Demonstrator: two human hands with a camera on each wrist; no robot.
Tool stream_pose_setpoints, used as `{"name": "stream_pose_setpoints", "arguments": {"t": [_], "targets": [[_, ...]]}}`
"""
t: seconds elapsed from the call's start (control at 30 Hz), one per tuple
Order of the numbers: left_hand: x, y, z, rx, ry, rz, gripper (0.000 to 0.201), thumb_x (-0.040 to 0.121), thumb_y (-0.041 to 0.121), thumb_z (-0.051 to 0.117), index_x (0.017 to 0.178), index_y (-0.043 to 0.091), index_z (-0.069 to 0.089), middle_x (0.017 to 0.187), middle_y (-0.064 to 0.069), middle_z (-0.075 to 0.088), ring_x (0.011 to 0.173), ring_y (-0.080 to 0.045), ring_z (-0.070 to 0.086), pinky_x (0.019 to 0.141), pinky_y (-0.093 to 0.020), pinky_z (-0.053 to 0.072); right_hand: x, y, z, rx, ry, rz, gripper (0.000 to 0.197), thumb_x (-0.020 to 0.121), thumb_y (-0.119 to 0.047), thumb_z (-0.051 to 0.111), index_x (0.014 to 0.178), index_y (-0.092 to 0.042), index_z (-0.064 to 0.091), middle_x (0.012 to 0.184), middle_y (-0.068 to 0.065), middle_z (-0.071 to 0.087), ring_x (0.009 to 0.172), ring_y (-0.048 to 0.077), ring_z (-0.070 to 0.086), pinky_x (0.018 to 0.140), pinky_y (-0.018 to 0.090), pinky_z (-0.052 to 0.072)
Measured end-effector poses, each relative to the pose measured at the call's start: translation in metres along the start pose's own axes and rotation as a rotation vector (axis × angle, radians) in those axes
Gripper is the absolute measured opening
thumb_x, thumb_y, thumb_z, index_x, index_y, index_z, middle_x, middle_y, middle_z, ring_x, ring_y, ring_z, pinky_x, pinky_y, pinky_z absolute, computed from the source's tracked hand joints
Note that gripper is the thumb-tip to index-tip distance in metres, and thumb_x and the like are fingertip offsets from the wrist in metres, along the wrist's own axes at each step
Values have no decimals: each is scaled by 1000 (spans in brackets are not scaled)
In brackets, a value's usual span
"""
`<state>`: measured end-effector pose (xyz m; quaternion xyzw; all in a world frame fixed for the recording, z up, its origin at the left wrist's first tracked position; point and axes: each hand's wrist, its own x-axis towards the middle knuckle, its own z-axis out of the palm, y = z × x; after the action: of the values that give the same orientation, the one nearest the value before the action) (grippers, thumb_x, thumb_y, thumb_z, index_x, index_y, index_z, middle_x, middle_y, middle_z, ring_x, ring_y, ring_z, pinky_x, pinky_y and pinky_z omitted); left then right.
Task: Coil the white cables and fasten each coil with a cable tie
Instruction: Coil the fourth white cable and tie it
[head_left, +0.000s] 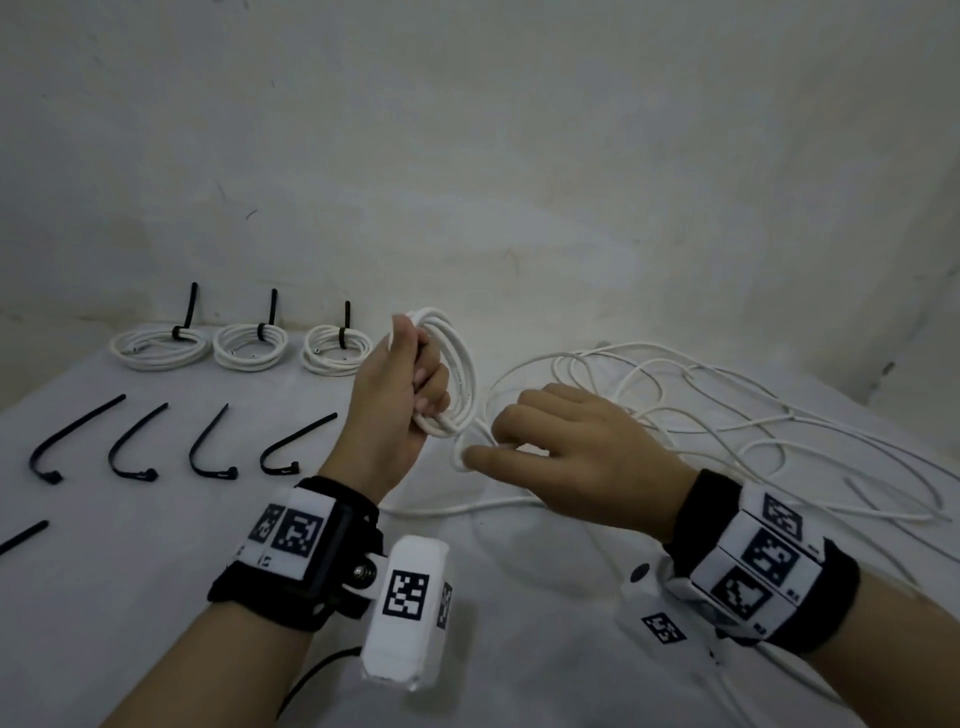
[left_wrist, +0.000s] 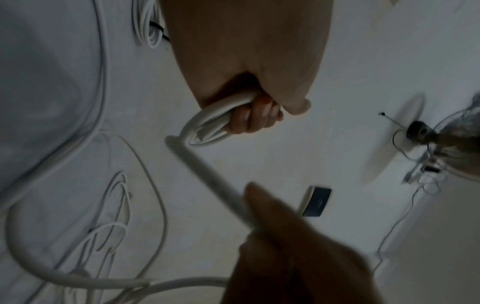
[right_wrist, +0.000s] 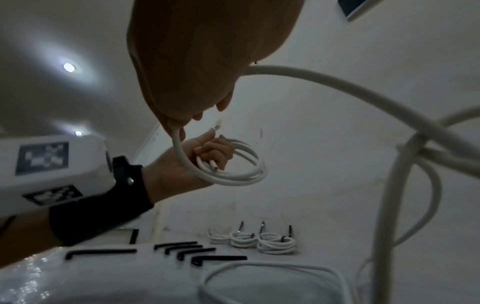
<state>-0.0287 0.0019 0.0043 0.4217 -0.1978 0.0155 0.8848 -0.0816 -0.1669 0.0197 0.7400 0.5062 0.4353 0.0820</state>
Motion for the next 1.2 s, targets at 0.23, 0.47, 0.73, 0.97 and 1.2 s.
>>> {"name": "stream_pose_setpoints", "arguments": {"t": [0.23, 0.47, 0.73, 0.97, 1.2], "targets": [[-12, -17, 10, 339, -159, -66, 53, 101, 42, 31, 84, -6, 49, 67, -11, 51, 61, -18, 49, 59, -27, 39, 25, 4, -10, 306, 4, 287, 10, 83, -17, 70, 86, -9, 67, 78, 4, 61, 63, 21, 57, 48, 35, 46], [-14, -8, 9, -64, -310, -385, 44, 84, 54, 45, 76, 11, 51, 45, 4, 34, 26, 0, 24, 29, -11, 17, 15, 52, -11, 535, 1, 653, 19, 81, -22, 73, 75, -7, 64, 64, 3, 59, 58, 15, 48, 54, 15, 34], [-9, 3, 0, 11, -222, -322, 24, 80, 24, 50, 65, 18, 32, 37, 10, 25, 24, 2, 19, 31, -13, 12, -44, 85, -6, 450, -460, 916, 18, 81, -27, 72, 68, -20, 62, 61, -8, 55, 56, 7, 44, 57, 23, 37], [-4, 3, -10, -128, -246, -339, 40, 57, 32, 85, 60, 18, 48, 35, 10, 31, 22, 1, 26, 29, -13, 20, -38, 91, -17, 427, -330, 966, 17, 90, -11, 61, 73, -9, 62, 62, -2, 65, 56, 10, 63, 62, 22, 52], [-3, 7, -11, -221, -288, -296, 37, 55, 37, 86, 58, 20, 53, 34, 9, 33, 27, -5, 13, 30, -14, 20, -22, 103, -29, 337, -96, 895, 11, 94, -20, 55, 84, -17, 59, 76, -3, 67, 69, 2, 59, 64, 13, 46]]}}
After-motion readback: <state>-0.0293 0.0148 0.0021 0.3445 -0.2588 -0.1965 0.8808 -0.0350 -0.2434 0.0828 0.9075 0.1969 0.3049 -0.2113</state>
